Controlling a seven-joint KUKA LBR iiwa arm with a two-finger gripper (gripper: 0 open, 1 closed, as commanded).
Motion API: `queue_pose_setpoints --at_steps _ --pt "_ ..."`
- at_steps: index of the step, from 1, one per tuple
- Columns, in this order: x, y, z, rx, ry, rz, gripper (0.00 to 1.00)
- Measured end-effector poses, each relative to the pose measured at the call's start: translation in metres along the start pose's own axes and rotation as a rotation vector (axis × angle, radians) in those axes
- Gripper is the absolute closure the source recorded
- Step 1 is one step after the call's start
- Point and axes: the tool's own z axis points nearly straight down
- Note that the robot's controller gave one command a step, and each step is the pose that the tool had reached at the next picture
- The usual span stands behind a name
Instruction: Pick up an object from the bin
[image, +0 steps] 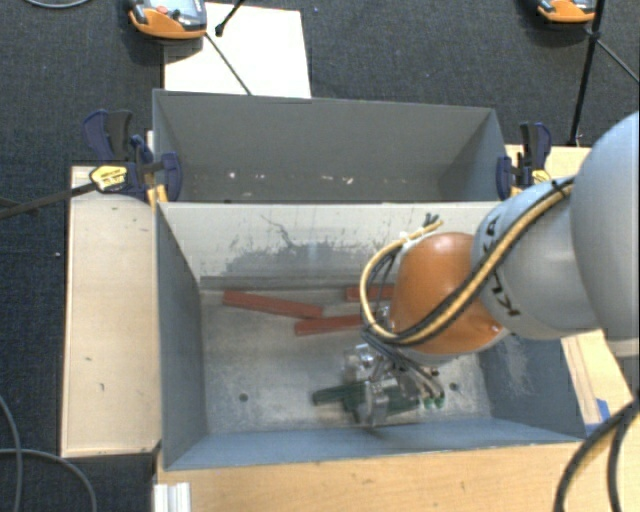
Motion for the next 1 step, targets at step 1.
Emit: queue_pose_setpoints --at_steps 1 --pt "0.0000 -0.0001 -0.0003 0.000 0.000 0.000 1.00"
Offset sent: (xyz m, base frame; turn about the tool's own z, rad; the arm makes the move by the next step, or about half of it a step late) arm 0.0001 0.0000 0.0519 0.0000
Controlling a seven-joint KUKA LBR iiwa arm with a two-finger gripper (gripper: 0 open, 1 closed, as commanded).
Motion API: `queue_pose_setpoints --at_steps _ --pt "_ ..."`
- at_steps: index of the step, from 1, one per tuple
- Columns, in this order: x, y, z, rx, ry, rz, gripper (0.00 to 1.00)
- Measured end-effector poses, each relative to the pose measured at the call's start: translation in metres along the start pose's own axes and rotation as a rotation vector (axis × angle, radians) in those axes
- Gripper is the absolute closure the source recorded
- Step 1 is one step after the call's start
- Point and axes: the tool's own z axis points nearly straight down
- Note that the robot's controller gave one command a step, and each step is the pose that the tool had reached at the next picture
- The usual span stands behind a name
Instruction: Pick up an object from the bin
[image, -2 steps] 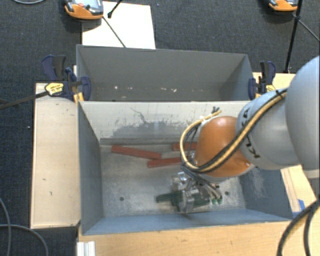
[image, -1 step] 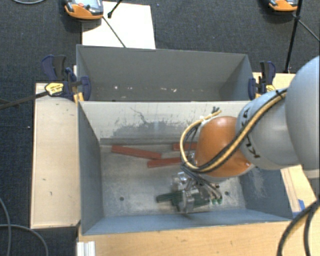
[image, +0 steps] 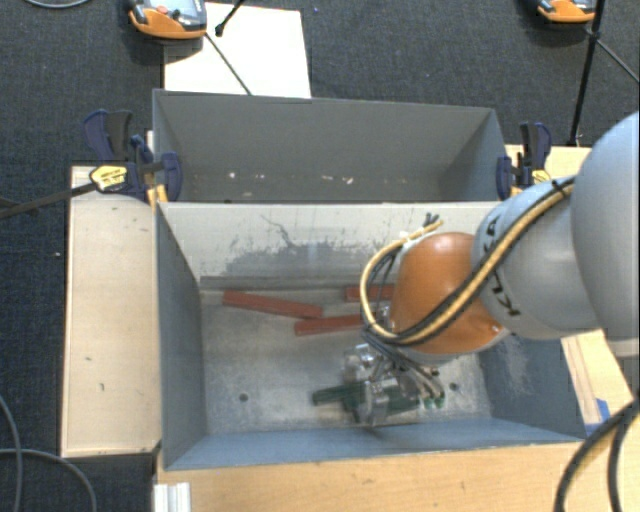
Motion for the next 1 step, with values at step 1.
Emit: queue_pose_setpoints --at_steps 1 --pt "0.0008 -0.0001 -0.0047 -0.001 0.000 0.000 1.00"
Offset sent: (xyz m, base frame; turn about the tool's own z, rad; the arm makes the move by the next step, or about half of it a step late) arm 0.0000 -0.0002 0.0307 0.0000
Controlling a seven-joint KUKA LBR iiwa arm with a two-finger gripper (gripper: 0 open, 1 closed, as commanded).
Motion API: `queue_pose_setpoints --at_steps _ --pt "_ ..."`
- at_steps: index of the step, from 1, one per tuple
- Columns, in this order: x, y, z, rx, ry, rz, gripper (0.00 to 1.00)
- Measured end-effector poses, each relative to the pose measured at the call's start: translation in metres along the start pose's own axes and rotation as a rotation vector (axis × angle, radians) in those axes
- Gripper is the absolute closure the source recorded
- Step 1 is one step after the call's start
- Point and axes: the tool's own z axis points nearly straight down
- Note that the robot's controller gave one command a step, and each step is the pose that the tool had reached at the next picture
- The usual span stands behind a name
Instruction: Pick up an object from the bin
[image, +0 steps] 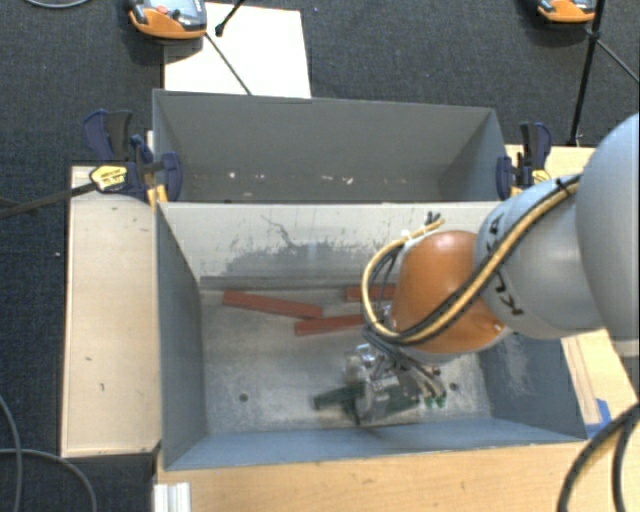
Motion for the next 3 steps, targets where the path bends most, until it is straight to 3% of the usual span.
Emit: queue_pose_setpoints --at_steps 3 --pt "-0.001 0.000 -0.037 -0.001 -0.004 0.000 1.00"
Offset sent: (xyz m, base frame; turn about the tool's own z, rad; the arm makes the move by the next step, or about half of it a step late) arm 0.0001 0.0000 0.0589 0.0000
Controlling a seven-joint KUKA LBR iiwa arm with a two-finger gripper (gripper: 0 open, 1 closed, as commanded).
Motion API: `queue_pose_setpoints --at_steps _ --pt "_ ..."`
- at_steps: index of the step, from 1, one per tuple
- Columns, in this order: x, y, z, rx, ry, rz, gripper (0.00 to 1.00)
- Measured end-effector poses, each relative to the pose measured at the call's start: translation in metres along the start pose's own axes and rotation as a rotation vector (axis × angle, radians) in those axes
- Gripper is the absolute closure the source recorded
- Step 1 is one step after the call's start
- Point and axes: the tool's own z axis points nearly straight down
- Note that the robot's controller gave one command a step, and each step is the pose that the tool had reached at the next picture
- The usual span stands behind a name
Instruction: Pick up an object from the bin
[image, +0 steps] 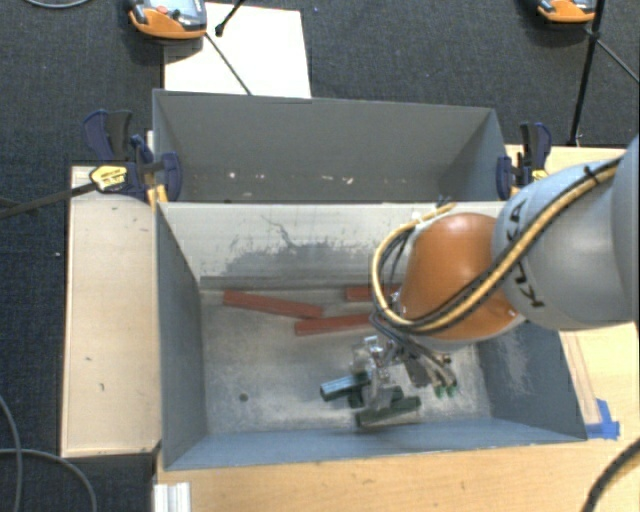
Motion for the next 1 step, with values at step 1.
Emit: queue_pose_setpoints --at_steps 1 --pt "0.0004 0.0000 -0.0109 0.000 0.003 0.000 1.00"
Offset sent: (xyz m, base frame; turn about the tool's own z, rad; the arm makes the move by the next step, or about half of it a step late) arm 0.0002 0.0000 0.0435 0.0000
